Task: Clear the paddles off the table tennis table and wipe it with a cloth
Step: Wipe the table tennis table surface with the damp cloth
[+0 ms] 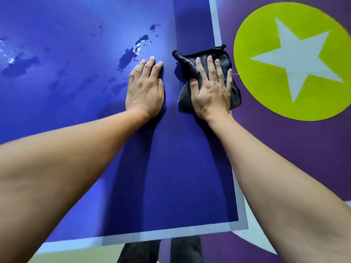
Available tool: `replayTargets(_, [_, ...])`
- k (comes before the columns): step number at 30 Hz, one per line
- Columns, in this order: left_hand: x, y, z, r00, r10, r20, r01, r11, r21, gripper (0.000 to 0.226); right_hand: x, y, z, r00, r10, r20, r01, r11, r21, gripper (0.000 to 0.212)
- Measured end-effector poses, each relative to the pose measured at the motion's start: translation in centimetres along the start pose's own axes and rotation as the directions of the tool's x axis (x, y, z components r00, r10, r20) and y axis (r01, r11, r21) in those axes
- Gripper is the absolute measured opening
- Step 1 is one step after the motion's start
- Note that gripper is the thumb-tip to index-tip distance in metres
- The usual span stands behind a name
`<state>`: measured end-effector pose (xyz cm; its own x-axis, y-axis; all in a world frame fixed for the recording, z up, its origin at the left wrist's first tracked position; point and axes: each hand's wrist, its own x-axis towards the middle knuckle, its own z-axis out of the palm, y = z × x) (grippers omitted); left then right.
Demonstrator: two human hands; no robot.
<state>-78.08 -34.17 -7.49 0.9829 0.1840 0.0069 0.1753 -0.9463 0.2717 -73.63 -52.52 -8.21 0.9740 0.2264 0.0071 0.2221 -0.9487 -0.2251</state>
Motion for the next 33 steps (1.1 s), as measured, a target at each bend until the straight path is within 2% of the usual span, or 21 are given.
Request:
replayTargets(7, [-3.8,0.0,-1.1,0.994,0.109,0.027,-0.110,0.993,0.051,0.053,-12.4,0.9,-0.1,1.000,0.025,0.006,-0.025,1.000,0.011,0.070])
replayTargets(11, [-12.9,0.0,-1.4,0.994,0.106,0.024,-0.107,0.994,0.030,0.050,-18.6,1.7,-0.3,1.000,0.018,0.003,-0.018,1.000,0.020,0.070])
replayTargets(15, [-24.1,0.8,-1.1,0.984,0.161,0.078,-0.163,0.987,0.015,0.049,-25.3,2.5,-0.6,1.000,0.012,0.008,-0.012,1.000,0.021,0.069])
replayTargets(20, [-32.6,0.8,-1.0,0.998,0.030,0.047,-0.030,0.999,0.014,0.054,-31.3,2.6,-0.6,0.999,-0.019,-0.036,0.021,0.998,0.062,0.064])
replayTargets(26, [-33.3,-0.1,-2.0,0.996,0.060,0.061,-0.057,0.997,-0.054,0.053,-33.8,-0.6,0.7,0.986,-0.157,-0.059,0.159,0.987,0.027,0.056])
replayTargets(29, [-32.3,-1.7,-2.5,0.996,0.075,0.037,-0.073,0.996,-0.053,0.050,-31.5,-2.5,1.0,0.988,-0.154,-0.023,0.154,0.988,0.003,0.058])
replayTargets(33, [-29.4,-3.8,-3.2,1.000,0.015,0.011,-0.014,0.999,-0.042,0.051,-27.9,-3.6,1.4,0.994,-0.110,-0.028,0.110,0.994,-0.013,0.059])
